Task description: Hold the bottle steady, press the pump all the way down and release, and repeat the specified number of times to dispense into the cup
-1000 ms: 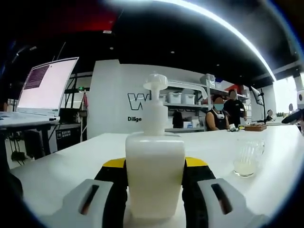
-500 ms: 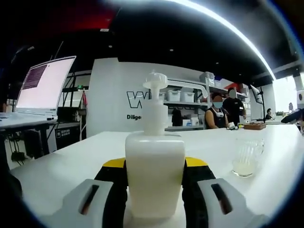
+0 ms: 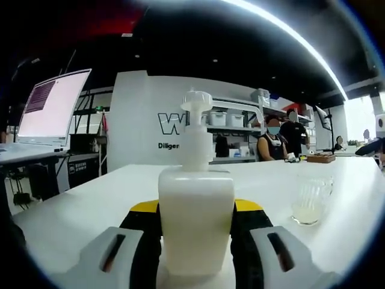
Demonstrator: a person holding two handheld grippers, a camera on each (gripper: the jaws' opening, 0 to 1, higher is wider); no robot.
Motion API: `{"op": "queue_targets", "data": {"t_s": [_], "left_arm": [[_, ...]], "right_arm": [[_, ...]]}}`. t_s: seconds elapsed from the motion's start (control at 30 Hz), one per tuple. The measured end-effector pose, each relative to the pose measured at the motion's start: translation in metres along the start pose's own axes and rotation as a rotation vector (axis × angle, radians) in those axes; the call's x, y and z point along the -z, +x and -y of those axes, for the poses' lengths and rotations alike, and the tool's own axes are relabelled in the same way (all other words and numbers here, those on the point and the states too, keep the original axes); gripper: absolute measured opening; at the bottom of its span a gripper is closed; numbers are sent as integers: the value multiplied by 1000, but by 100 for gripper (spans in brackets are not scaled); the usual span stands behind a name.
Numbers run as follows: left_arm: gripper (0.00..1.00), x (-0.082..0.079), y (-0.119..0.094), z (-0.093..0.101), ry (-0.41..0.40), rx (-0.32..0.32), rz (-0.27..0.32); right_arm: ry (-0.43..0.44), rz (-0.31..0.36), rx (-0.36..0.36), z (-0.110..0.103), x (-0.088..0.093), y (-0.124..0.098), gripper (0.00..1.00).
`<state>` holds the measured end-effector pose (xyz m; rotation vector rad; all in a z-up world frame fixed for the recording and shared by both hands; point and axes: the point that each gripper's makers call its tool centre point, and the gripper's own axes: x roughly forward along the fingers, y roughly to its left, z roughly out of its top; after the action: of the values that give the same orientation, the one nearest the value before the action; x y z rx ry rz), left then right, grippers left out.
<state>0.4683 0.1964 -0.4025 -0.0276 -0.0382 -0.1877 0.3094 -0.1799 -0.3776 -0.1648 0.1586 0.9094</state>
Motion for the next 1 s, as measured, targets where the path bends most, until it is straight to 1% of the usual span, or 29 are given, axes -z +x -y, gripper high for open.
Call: {"op": "queue_targets", "data": {"t_s": [0.73, 1.0], "left_arm": [[42, 1, 4, 19, 3, 26, -17], [42, 2, 5, 27, 4, 41, -23]], "right_arm": [[0, 1, -5, 0, -1, 4, 99], [-6, -5, -10, -3, -2, 5, 99]]}}
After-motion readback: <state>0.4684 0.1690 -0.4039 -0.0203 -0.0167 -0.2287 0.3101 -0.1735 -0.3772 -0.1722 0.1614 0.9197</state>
